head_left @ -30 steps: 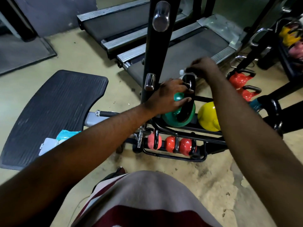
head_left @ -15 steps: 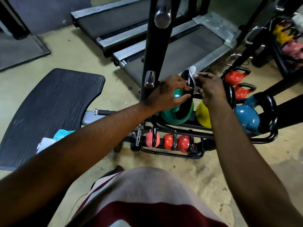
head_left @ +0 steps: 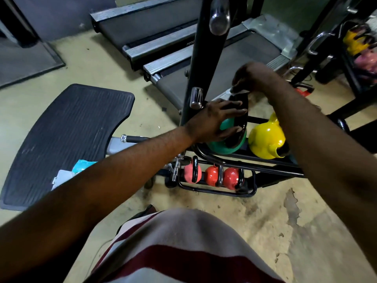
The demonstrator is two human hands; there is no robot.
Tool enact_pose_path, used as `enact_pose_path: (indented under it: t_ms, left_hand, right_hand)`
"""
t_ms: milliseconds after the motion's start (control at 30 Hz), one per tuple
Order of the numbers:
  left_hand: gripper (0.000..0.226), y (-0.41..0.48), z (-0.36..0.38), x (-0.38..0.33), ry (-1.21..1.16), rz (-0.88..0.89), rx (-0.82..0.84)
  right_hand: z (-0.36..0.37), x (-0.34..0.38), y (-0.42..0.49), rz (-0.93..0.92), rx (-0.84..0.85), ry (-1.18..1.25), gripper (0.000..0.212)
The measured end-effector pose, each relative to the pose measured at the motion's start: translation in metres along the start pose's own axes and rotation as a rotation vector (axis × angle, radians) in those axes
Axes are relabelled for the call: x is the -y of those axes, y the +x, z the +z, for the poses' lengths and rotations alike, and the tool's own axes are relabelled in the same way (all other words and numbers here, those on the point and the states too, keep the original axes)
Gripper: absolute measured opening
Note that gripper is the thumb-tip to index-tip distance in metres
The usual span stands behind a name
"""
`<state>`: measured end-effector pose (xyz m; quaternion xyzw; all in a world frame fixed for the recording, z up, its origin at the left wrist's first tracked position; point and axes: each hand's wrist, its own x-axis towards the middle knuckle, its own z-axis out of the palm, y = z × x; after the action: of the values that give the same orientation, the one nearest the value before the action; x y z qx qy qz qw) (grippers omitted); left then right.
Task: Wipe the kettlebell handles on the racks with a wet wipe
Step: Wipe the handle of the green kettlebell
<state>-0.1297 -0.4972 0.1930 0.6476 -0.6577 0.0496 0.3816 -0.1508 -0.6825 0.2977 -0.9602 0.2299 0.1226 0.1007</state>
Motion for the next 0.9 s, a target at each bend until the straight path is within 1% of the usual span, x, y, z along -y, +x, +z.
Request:
enact_pose_path:
  t_ms: [67,133,167,233,267,300,333,367,400,433,467,500,533,567,600,633,700,733,767,833,867,900]
  left_hand:
    - [0.047,-0.006,0.002,0.001,0.033,0.013,0.022]
    - [0.046,-0.009,0.003,0.001,0.059,0.043,0.023]
    - [0.045,-0.009,0.001,0.002,0.07,0.057,0.014]
    - [0.044,-0.008,-0.004,0.005,0.1,0.067,-0.009]
    - [0.044,-0.008,-0.005,0.007,0.118,0.071,-0.014]
    - [0.044,-0.008,-0.005,0.008,0.129,0.079,-0.014]
    - [0.044,-0.008,-0.003,0.008,0.133,0.085,-0.012]
    - [0.043,-0.009,0.001,0.007,0.132,0.088,-0.012]
    - [0.043,-0.008,0.003,0.007,0.124,0.089,-0.015]
    - [0.043,-0.008,0.005,0.006,0.114,0.086,-0.017]
    - [0.043,-0.007,0.005,0.007,0.107,0.08,-0.017]
    - [0.044,-0.006,0.004,0.007,0.103,0.075,-0.015]
    - [0.045,-0.006,0.002,0.008,0.102,0.07,-0.016]
    - [0.045,-0.006,0.001,0.009,0.105,0.066,-0.018]
    - [0.046,-0.009,0.001,0.009,0.109,0.067,-0.016]
    - [0.046,-0.012,0.002,0.009,0.114,0.074,-0.008]
    - [0.048,-0.018,0.005,0.006,0.125,0.095,0.017]
    - [0.05,-0.02,0.005,0.006,0.132,0.109,0.025]
    - [0.05,-0.02,0.005,0.006,0.144,0.125,0.026]
    - [0.049,-0.019,0.002,0.006,0.176,0.145,0.005]
    - [0.047,-0.018,0.002,0.005,0.189,0.146,-0.002]
    - [0.045,-0.019,0.002,0.003,0.194,0.145,-0.003]
  right_hand:
    - [0.003,0.005,0.0,-0.024,0.033,-0.087,0.029]
    - [0.004,0.012,-0.011,-0.057,0.068,-0.158,0.025]
    - [0.002,0.014,-0.017,-0.065,0.065,-0.142,0.023]
    - [0.001,0.009,-0.025,-0.034,0.028,-0.009,0.02]
    - [0.004,0.003,-0.029,-0.008,-0.044,0.127,0.018]
    - [0.012,-0.005,-0.033,0.032,-0.161,0.286,0.017]
    - [0.025,-0.014,-0.038,0.091,-0.282,0.476,0.015]
    - [0.04,-0.021,-0.045,0.155,-0.362,0.699,0.012]
    - [0.056,-0.026,-0.051,0.224,-0.395,0.936,0.01]
    - [0.069,-0.028,-0.055,0.3,-0.376,1.18,0.009]
    - [0.078,-0.029,-0.055,0.357,-0.32,1.422,0.013]
    - [0.084,-0.028,-0.054,0.399,-0.281,1.609,0.022]
    - [0.087,-0.027,-0.05,0.426,-0.266,1.73,0.024]
    - [0.089,-0.023,-0.049,0.443,-0.266,1.773,0.018]
    - [0.091,-0.018,-0.051,0.455,-0.287,1.774,0.008]
    - [0.094,-0.014,-0.056,0.461,-0.327,1.735,0.005]
    - [0.099,-0.012,-0.069,0.442,-0.405,1.565,0.01]
    - [0.095,-0.013,-0.075,0.413,-0.437,1.459,0.008]
    - [0.087,-0.015,-0.076,0.373,-0.468,1.319,0.007]
    - [0.061,-0.016,-0.061,0.273,-0.493,0.975,0.025]
    - [0.046,-0.011,-0.05,0.218,-0.46,0.791,0.031]
    - [0.034,-0.004,-0.04,0.164,-0.396,0.585,0.03]
